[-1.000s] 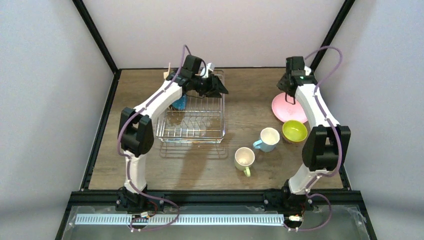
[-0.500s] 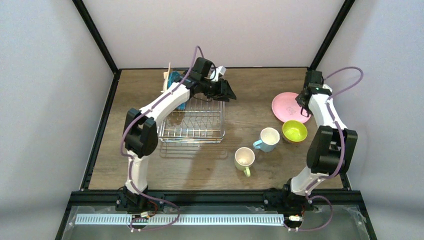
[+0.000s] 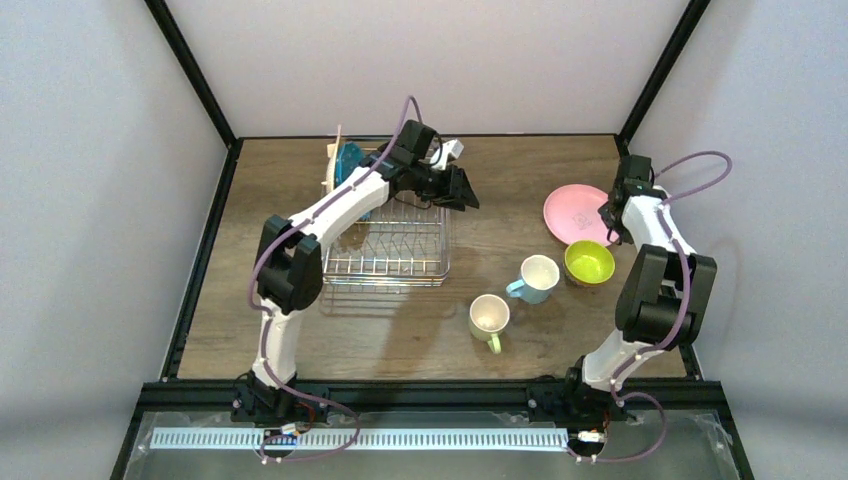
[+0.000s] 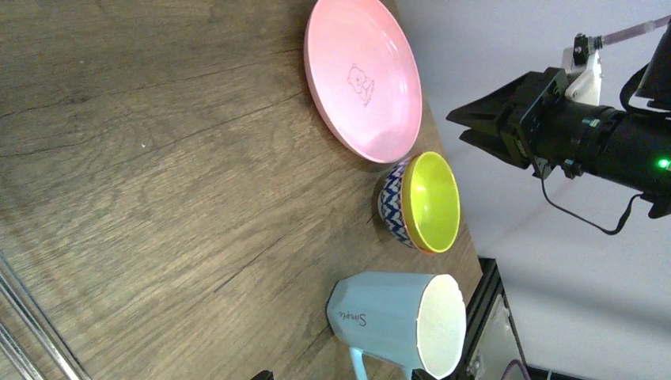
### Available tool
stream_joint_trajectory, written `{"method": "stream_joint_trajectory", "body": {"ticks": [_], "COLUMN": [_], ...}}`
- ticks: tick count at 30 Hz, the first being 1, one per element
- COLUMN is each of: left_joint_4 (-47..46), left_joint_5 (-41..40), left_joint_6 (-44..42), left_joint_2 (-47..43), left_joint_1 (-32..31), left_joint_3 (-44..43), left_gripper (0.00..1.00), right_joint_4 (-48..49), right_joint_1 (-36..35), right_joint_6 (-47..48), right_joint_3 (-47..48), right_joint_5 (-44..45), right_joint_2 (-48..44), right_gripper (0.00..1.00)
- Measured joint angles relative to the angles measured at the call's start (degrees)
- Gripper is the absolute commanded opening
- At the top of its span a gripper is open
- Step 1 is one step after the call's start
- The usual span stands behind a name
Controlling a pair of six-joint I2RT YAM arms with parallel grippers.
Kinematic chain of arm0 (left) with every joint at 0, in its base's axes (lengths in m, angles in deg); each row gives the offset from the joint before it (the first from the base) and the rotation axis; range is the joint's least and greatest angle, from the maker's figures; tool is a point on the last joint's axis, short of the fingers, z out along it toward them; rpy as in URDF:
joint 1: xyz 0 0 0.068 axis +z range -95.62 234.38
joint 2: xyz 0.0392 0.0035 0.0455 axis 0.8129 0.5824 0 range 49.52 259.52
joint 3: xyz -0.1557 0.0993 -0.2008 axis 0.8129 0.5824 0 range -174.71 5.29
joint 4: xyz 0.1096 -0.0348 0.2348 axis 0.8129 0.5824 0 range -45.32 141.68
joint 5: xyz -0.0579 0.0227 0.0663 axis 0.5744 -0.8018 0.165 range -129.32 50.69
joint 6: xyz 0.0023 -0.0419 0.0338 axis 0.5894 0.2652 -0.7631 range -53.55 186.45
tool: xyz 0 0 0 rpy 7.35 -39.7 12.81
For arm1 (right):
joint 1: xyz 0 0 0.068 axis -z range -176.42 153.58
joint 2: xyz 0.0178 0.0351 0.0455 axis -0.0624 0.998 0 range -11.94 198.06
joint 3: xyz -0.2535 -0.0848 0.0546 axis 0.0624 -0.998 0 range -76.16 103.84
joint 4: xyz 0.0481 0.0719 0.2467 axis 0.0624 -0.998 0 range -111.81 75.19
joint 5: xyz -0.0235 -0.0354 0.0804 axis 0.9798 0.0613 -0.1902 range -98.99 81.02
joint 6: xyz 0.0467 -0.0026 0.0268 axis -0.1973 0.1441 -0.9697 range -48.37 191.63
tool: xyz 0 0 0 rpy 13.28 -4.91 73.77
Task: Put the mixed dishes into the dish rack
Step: Grab the plate at the corner of the board.
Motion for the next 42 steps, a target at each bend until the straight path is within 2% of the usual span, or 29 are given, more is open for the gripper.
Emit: {"method": "stream_joint_trajectory", "body": {"ticks": [14,21,33,38,42], "left_joint_4": [0.13,0.39,0.48,0.55,0.70], "left_joint_5": [-0.11,-0.22,-0.76,-1.09,-1.38], "left_joint_6": [-1.86,-2.58,-3.23,-3.37,-3.39], "left_joint_2": [3.87,6.45,8.83,9.49,9.79], "left_joint_1": [-0.52,-0.52,-0.52,-0.52,-0.52], "left_joint_3": [-2.71,-6.80,-8.28,-8.46,-8.46], "left_gripper": [1.00,1.00,1.00,1.00,1.00], "right_joint_4": [5.27,6.16,8.17,9.68,10.71], "right_joint_1": [2.32,3.26,3.65,3.69,3.76], "right_joint_6": [-0.07,-0.04,-0.07,-0.35,-0.85], "right_joint_3": [0.37,2.82,7.91,8.48,8.48], "right_joint_5": [-3.30,-4.33,-4.85,-5.25,-5.86], "right_joint_2": [8.76,14.16,19.41,20.28,20.52], "right_gripper": [0.80,0.80,0.79,0.74,0.61]}}
